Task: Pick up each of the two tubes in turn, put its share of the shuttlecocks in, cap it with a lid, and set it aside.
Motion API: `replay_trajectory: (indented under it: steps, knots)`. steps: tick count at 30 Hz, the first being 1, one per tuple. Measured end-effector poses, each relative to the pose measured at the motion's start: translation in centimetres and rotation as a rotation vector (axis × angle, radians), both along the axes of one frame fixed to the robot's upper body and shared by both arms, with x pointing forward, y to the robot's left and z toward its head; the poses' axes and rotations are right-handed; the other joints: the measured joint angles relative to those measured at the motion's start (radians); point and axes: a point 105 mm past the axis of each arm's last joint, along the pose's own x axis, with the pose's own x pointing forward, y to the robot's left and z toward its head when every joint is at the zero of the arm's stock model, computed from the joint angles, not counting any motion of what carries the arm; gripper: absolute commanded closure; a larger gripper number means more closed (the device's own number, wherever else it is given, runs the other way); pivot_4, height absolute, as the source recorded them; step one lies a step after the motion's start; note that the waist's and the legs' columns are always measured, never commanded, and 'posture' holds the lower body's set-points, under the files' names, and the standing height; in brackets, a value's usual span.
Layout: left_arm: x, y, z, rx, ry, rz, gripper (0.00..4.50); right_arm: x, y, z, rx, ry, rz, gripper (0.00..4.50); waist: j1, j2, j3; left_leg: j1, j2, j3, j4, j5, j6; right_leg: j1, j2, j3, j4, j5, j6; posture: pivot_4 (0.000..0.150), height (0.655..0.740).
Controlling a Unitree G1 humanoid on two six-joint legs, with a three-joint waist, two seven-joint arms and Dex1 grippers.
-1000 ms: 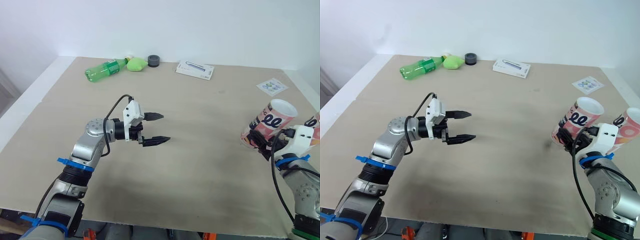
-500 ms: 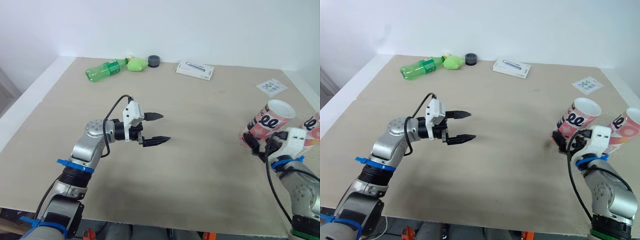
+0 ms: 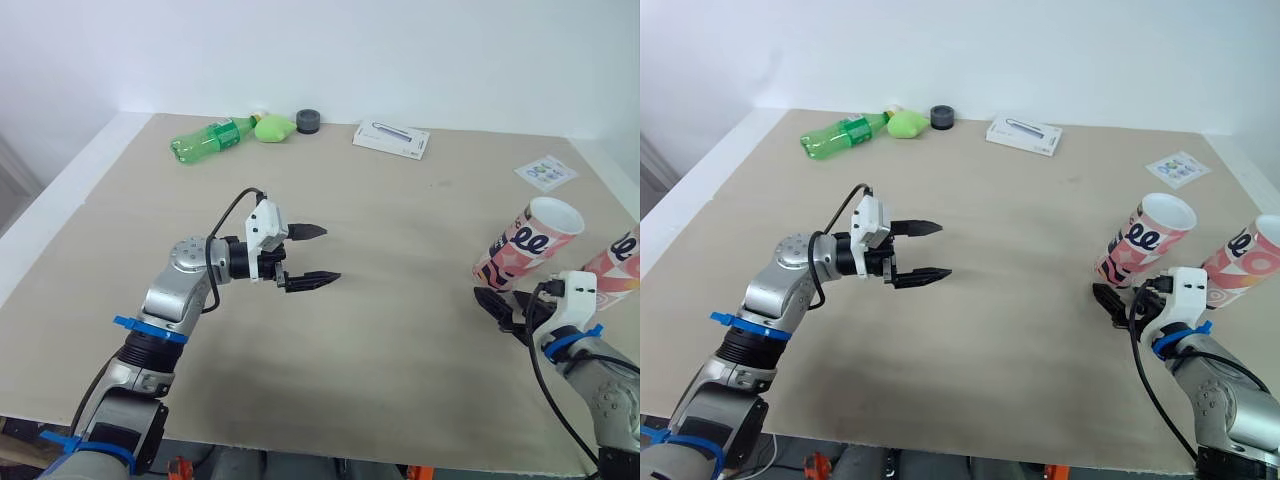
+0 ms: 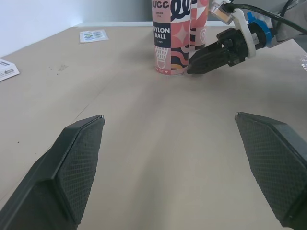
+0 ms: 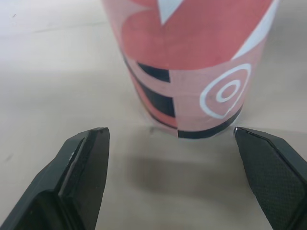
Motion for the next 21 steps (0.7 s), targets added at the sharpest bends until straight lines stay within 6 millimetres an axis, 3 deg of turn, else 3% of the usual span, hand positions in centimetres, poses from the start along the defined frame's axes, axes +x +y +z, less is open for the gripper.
replay_trajectory:
  steps: [4,7,11,16,21]
  knots:
    - [0.2,0.7,0.0,0.02,-0.002,0.013,0.0,-1.8,0.3,-0.2,-0.027,0.033,0.067,0.07,0.0,0.0,0.0,0.0,0.0,0.0,-0.001,0.0,0.0,0.0,0.0,0.0,0.0,-0.001,0.0,0.15,0.7294]
    - [0.2,2.7,-0.6,0.056,0.007,0.059,0.0,-4.2,3.2,0.3,-0.008,0.036,0.257,0.07,-0.003,0.0,0.0,0.0,0.001,0.0,-0.002,-0.001,0.0,-0.001,0.001,0.0,0.0,-0.002,-0.002,0.15,0.7294]
    - [-0.5,5.9,-3.1,0.078,0.104,0.17,0.0,-7.0,6.8,1.2,0.029,0.015,0.48,0.07,-0.004,0.001,0.0,0.001,0.002,-0.001,-0.002,-0.002,0.0,0.0,0.001,-0.001,0.0,-0.004,-0.002,0.15,0.7294]
    - [-2.8,9.0,-5.4,0.075,0.231,0.292,0.0,-7.5,7.8,2.1,0.033,-0.045,0.537,0.07,0.002,-0.001,0.001,0.001,0.002,0.0,-0.001,-0.002,-0.001,0.0,-0.002,-0.002,0.0,-0.005,-0.006,0.15,0.7294]
    - [-3.5,9.4,-5.4,0.048,0.263,0.348,0.0,-6.6,9.4,2.0,0.024,-0.083,0.579,0.07,0.008,-0.002,0.001,0.001,0.001,0.003,0.0,-0.001,-0.001,0.0,-0.006,-0.003,0.0,-0.005,-0.006,0.15,0.7294]
